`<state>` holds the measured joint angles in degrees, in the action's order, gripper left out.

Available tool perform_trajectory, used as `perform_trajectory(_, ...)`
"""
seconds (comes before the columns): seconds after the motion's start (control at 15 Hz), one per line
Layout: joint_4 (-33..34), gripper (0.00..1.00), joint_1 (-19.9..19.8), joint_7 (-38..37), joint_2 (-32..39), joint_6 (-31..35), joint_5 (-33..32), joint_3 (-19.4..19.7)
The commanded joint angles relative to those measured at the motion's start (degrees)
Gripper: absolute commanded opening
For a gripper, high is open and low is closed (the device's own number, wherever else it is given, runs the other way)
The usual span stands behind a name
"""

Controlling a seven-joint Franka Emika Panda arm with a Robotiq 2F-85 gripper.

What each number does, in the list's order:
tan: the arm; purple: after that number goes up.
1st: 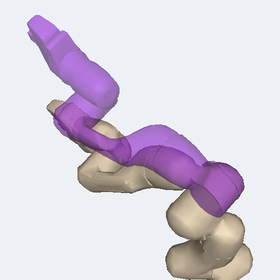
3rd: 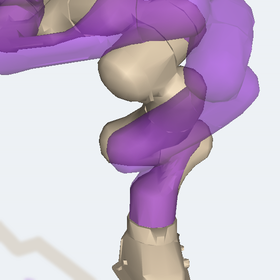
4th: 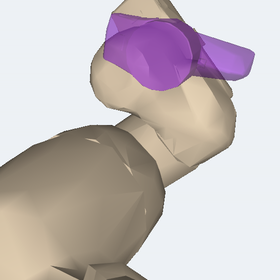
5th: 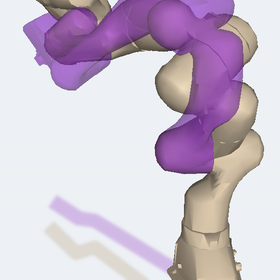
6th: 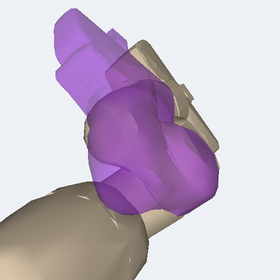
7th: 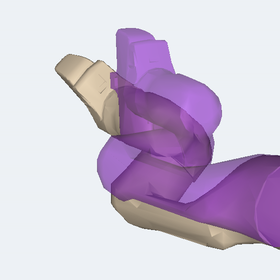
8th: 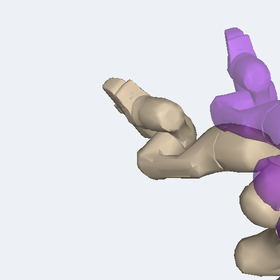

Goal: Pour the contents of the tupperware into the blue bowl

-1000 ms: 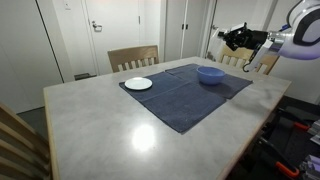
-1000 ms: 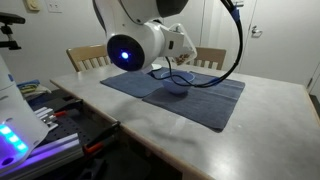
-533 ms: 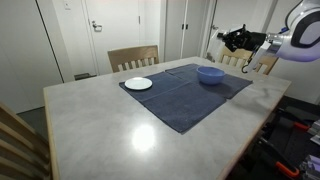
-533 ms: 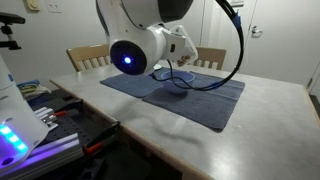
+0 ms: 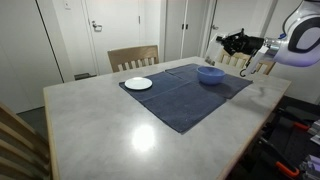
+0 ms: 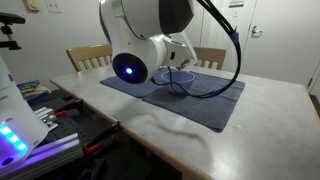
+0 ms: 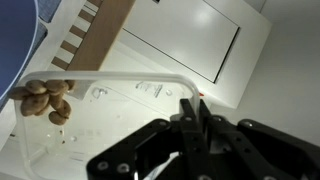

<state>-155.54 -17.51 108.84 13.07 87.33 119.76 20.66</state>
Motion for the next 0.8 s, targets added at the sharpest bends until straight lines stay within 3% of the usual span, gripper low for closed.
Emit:
perform_trajectory(0.0, 1.5, 0.02, 0.6, 1.9, 2.0, 0.7, 1.5, -0.1)
perform_trajectory(0.73, 2.1, 0.02, 1.2, 3.0, 2.6, 0.1, 1.7, -0.3)
